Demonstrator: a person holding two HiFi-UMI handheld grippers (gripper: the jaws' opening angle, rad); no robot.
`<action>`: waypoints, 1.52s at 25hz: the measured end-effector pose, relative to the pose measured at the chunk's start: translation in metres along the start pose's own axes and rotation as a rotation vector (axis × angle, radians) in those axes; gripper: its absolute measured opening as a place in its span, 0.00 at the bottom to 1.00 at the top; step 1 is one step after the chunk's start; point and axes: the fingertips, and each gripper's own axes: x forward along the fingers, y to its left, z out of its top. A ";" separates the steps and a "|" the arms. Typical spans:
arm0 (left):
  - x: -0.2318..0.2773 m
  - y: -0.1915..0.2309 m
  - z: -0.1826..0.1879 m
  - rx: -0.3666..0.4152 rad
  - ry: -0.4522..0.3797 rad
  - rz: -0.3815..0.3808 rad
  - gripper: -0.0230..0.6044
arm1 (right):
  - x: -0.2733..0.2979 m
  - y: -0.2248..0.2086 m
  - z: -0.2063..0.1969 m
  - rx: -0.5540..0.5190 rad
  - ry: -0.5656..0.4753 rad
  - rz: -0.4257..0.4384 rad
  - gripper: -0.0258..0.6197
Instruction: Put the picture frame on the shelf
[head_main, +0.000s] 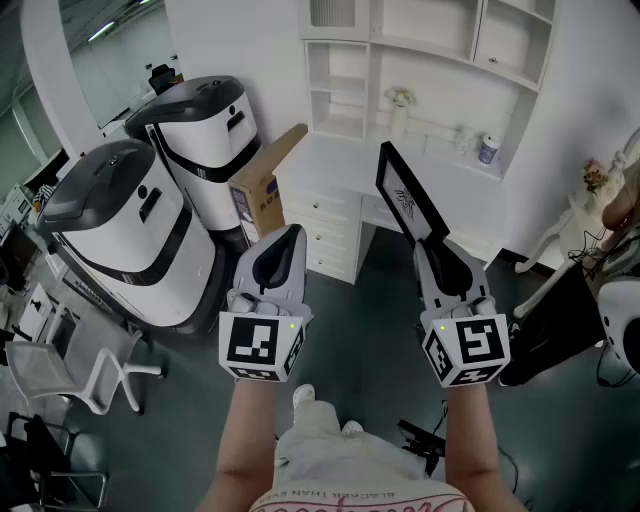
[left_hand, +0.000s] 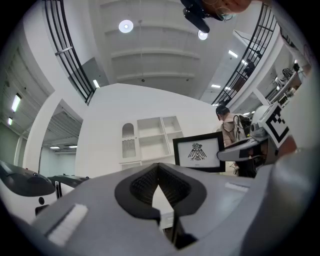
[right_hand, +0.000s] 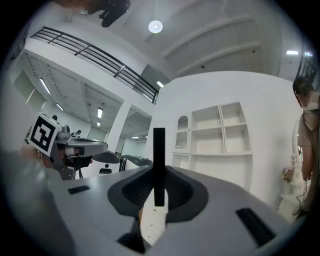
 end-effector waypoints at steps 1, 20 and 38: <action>0.002 0.000 -0.001 0.001 -0.003 0.000 0.05 | 0.001 -0.002 -0.002 -0.001 0.000 -0.003 0.15; 0.124 0.059 -0.048 -0.023 -0.010 0.018 0.05 | 0.117 -0.059 -0.031 0.034 0.010 -0.021 0.15; 0.268 0.184 -0.098 -0.033 -0.032 0.001 0.05 | 0.311 -0.080 -0.042 0.005 0.013 -0.049 0.15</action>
